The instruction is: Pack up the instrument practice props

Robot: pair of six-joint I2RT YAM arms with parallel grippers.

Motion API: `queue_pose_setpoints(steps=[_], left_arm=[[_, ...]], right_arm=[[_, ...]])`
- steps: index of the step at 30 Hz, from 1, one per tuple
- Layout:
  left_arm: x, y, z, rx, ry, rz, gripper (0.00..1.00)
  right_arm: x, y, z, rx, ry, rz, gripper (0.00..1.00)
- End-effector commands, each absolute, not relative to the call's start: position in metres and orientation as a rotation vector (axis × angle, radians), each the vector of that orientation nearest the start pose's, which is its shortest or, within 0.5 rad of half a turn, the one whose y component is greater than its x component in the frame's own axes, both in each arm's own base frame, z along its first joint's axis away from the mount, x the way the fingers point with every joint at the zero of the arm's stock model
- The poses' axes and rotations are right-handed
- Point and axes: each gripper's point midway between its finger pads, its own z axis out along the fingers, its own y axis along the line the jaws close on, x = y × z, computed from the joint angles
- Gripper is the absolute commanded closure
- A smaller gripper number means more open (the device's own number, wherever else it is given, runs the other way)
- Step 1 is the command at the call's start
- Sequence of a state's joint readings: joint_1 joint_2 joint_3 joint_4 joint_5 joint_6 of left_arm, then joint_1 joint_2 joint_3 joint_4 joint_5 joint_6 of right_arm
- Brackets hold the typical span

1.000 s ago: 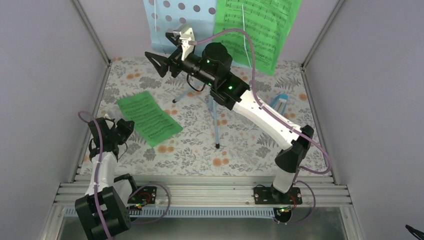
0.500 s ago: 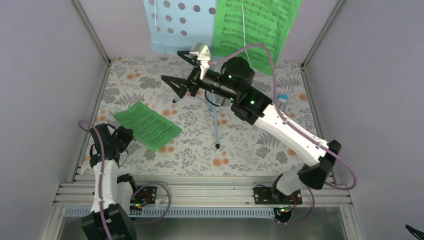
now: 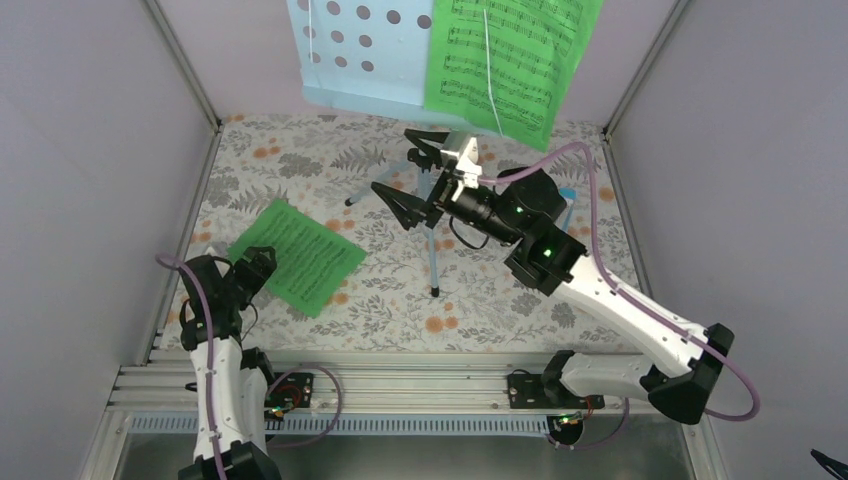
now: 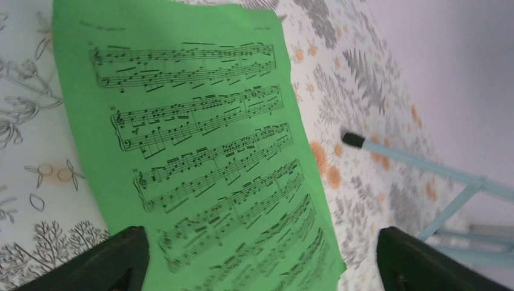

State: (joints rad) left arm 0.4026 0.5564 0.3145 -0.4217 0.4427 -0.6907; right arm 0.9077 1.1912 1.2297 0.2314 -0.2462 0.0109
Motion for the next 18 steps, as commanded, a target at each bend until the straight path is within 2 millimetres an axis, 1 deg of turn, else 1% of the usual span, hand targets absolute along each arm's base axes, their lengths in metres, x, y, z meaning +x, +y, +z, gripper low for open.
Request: queue_pose_setpoints(steps=[1,2,6,8,12,15,16,18], left_arm=[[0.242,0.029,0.132,-0.921,2.001,-0.594,0.01],[0.242,0.031,0.134,-0.918,1.998,-0.583,0.0],[0.241,0.033,0.126,-0.942,2.001,-0.569,0.0],[0.242,0.035,0.128,-0.949,1.993,-0.564,0.0],[0.249,0.039,0.146,-0.917,1.947,-0.552,0.0],[0.258,0.039,0.16,-0.863,1.94,-0.554,0.0],[0.261,0.039,0.167,-0.835,1.939,-0.545,0.0],[0.268,0.036,0.178,-0.773,1.946,-0.523,0.0]], right_arm=[[0.21,0.313,0.51,-0.691,1.074,0.878,0.01],[0.21,0.311,0.508,-0.689,1.082,0.869,0.0],[0.212,0.297,0.499,-0.644,1.084,0.821,0.0],[0.214,0.29,0.493,-0.615,1.102,0.802,0.0],[0.221,0.276,0.479,-0.545,1.158,0.768,0.0],[0.229,0.258,0.465,-0.454,1.205,0.719,0.0],[0.231,0.251,0.457,-0.428,1.224,0.701,0.0],[0.233,0.239,0.449,-0.378,1.253,0.677,0.0]])
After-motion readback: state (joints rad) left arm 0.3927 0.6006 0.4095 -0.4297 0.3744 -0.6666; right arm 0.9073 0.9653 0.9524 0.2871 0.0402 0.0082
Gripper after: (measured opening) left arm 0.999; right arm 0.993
